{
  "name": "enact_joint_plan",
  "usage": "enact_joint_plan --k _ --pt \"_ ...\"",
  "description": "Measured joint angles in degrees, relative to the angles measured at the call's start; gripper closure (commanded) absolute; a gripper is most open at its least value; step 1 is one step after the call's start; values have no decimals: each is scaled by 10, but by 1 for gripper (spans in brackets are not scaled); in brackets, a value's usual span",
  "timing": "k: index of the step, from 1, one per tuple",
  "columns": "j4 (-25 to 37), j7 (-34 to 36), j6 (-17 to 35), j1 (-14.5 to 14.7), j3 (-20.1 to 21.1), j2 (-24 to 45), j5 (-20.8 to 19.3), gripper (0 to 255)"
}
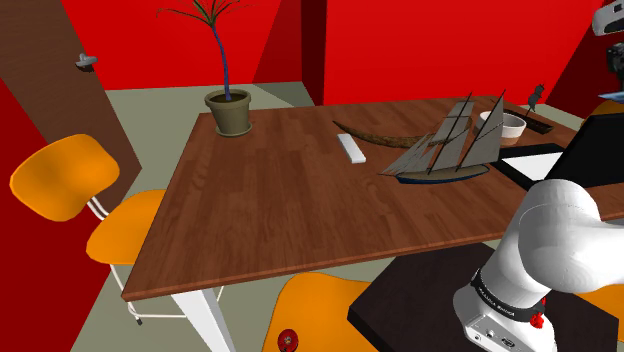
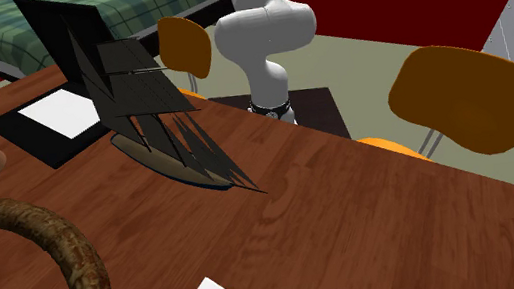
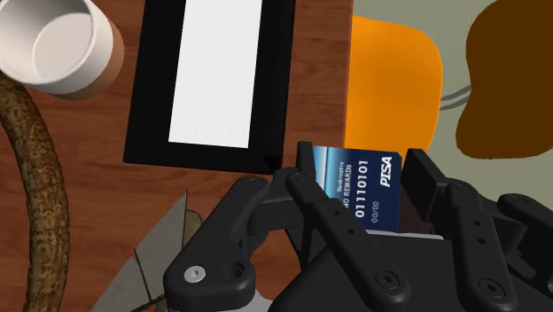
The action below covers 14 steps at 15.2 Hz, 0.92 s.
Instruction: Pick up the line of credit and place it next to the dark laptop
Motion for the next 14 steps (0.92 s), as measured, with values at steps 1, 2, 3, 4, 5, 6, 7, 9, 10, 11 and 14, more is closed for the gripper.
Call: enact_joint_plan --k 1,2,3,4,5,6,7,9,10,11,14 --pt "5 -16 1 -1 -8 -6 -16 255" --pt "7 -31 4 -2 -20 -14 -34 255" --pt "11 -46 7 -4 -30 -20 -52 255" --pt "15 -61 10 -6 -39 -27 -68 255" --pt "22 -81 15 -8 -52 -35 -89 255" --pt "37 -101 17 -7 -60 -33 -106 255" --pt "41 -116 21 -10 -69 -40 -122 255" --pt "49 -134 27 -11 -81 -44 -141 255" --pt "44 -136 30 -13 -85 -50 -146 255" --pt "38 -136 32 -15 -89 -55 -149 255" --pt "13 -131 38 -22 -99 -75 -157 255"
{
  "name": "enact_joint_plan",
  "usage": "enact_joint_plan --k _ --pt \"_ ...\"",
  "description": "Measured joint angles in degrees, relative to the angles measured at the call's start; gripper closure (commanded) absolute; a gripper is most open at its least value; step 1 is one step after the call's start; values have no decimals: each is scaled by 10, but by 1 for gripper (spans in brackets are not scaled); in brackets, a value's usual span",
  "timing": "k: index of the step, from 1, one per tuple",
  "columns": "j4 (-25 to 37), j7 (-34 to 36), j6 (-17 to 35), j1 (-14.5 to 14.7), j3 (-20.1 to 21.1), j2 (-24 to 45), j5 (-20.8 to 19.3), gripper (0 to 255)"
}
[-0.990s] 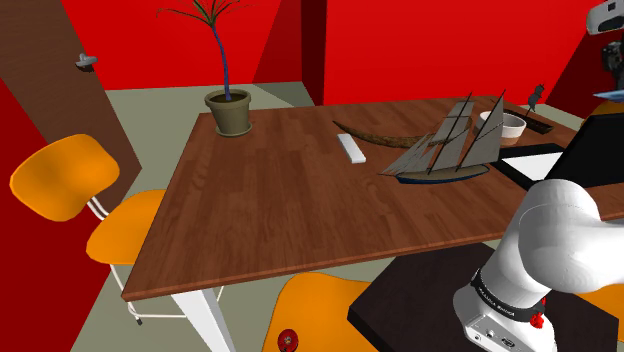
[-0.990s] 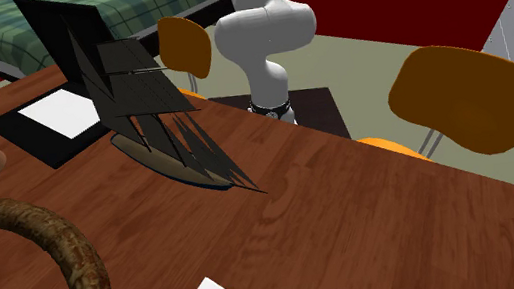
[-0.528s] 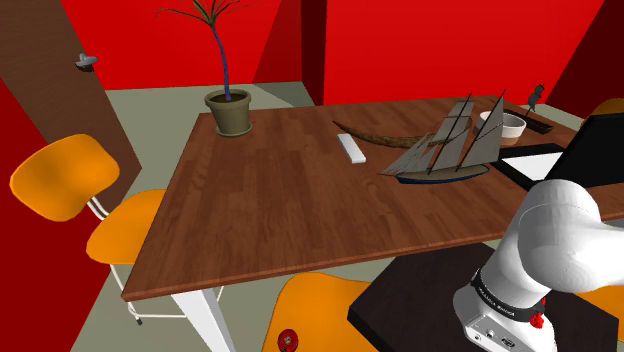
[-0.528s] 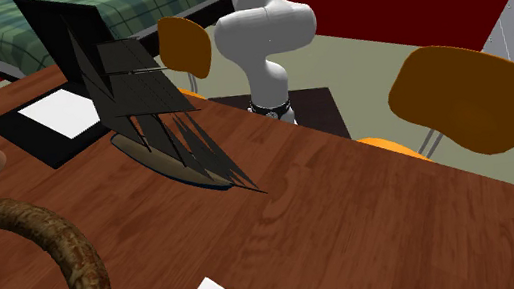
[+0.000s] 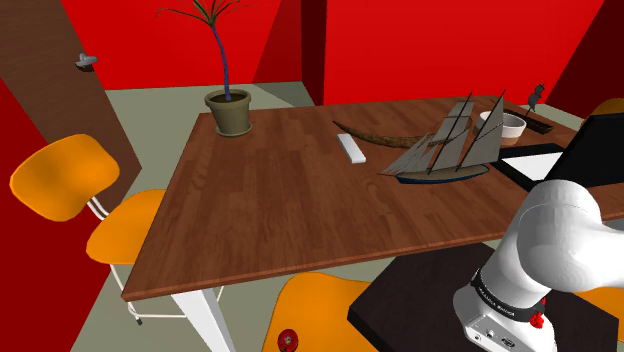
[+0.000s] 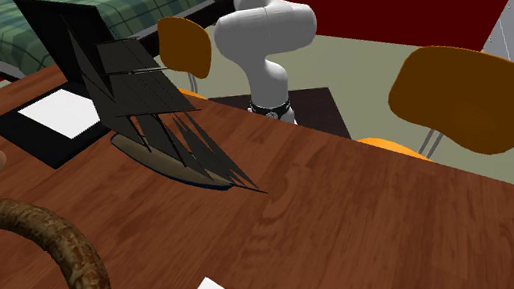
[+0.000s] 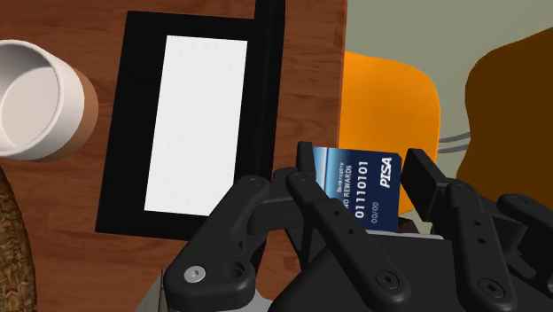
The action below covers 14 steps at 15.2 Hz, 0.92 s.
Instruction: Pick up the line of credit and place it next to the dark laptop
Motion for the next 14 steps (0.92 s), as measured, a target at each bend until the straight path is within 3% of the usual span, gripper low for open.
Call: enact_joint_plan --k 14 --pt "-114 23 27 -37 -54 -86 -40 255"
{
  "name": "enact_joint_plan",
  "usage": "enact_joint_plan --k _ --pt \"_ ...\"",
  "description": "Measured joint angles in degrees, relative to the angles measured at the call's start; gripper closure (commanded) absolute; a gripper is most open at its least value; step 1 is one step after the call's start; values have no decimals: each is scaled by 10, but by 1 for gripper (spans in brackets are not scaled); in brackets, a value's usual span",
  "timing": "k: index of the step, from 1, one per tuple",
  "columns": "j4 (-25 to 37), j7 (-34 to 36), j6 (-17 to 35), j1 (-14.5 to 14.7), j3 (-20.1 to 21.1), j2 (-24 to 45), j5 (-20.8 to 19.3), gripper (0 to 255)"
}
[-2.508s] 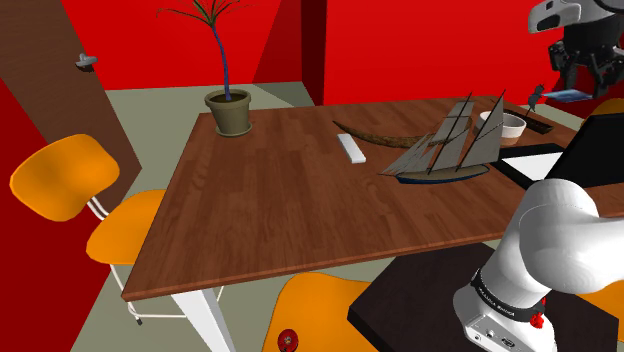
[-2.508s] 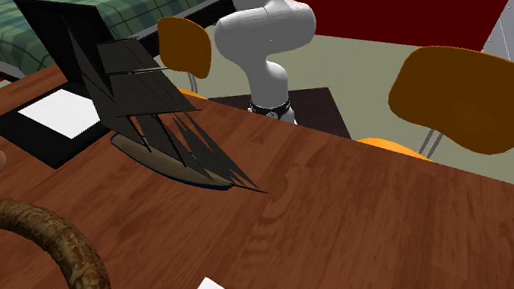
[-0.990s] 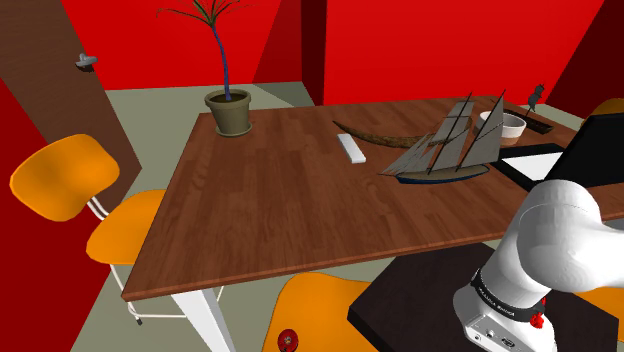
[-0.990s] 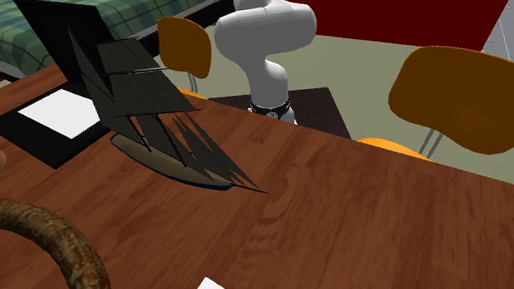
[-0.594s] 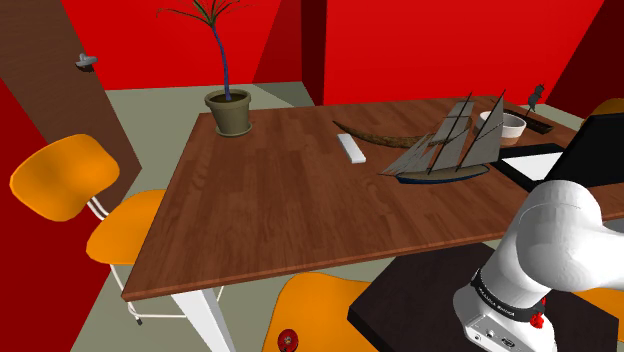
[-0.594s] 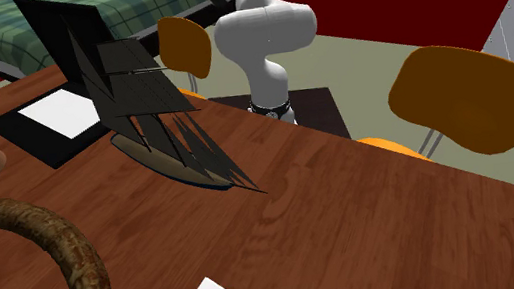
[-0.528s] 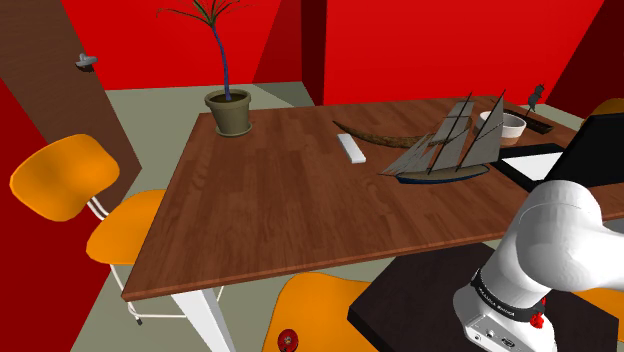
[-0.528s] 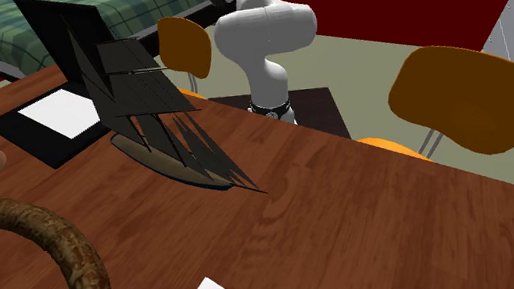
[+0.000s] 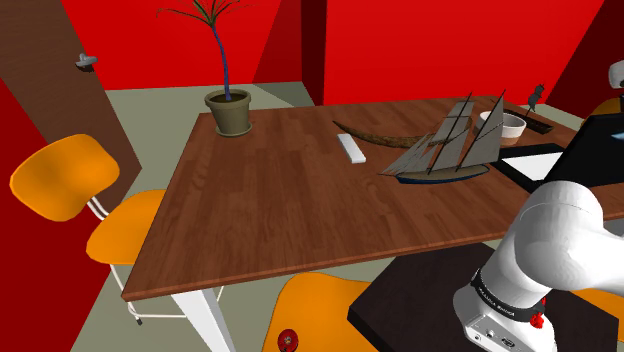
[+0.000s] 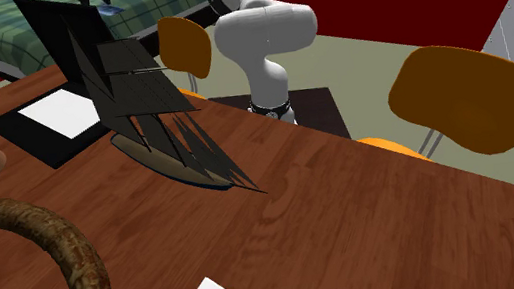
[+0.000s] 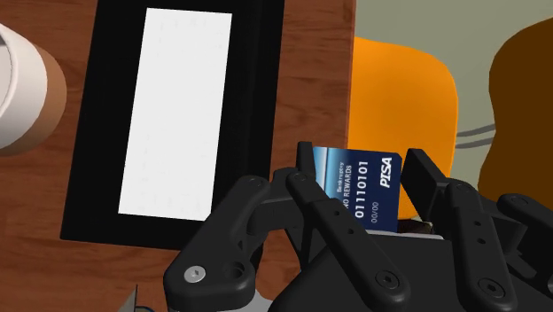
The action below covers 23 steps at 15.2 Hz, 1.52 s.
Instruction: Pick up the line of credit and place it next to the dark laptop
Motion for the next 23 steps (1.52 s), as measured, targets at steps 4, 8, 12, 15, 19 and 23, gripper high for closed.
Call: enact_joint_plan --k 4,8,12,15,19,23 --pt "-29 1 8 -14 -20 -25 -17 255" --pt "-58 5 17 -26 -45 -46 -37 255" --pt "-83 6 24 -41 -67 -67 -56 255" --pt "-106 5 33 -56 -92 -84 -76 255" --pt "-127 8 59 -83 -124 -86 -91 255" --pt "-154 7 89 -120 -159 -89 -109 255"
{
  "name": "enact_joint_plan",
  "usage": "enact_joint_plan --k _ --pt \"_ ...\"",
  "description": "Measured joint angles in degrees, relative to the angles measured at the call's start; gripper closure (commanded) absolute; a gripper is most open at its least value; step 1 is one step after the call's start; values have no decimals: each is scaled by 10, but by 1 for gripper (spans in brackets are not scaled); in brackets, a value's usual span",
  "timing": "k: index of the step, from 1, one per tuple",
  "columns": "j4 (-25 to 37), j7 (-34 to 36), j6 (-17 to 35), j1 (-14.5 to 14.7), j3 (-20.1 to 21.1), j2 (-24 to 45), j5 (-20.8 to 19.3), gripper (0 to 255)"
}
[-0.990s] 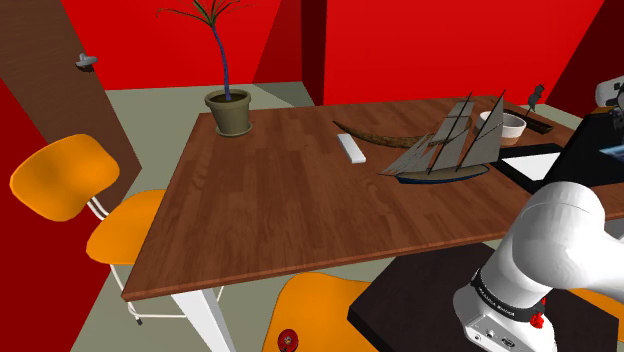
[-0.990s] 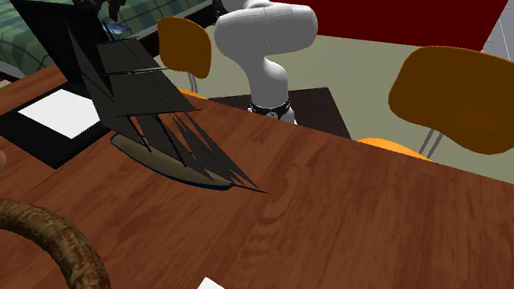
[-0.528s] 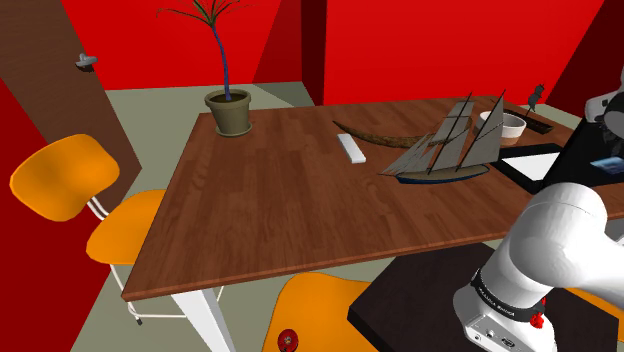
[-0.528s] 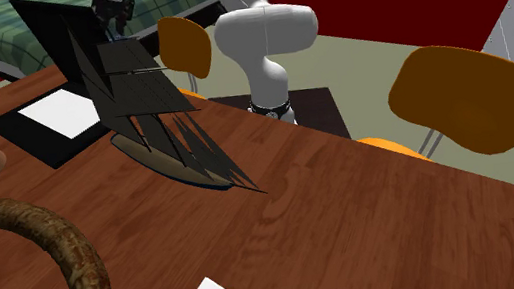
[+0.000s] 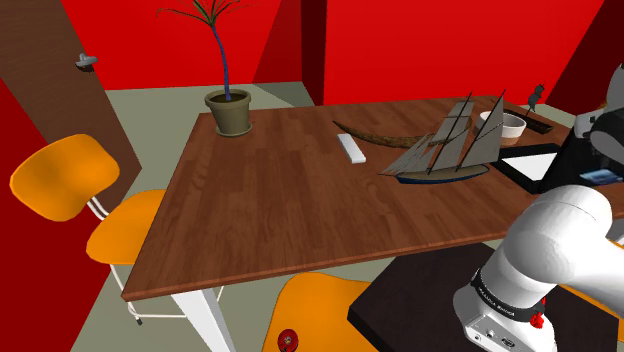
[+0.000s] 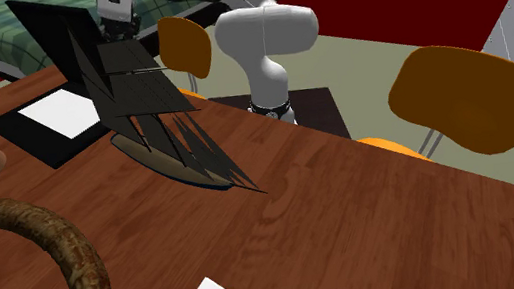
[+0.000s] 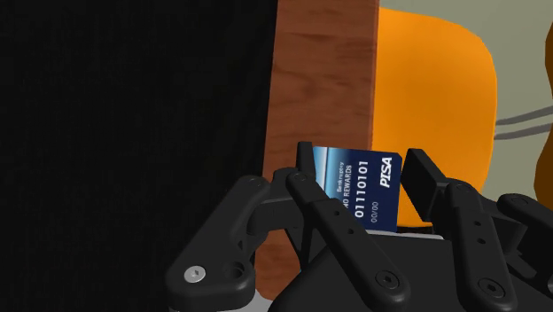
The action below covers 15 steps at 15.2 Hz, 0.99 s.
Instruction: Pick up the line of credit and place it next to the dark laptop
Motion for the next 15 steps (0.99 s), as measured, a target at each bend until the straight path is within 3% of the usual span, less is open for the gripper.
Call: enact_joint_plan --k 15 --pt "-70 4 89 -98 -153 0 -108 255"
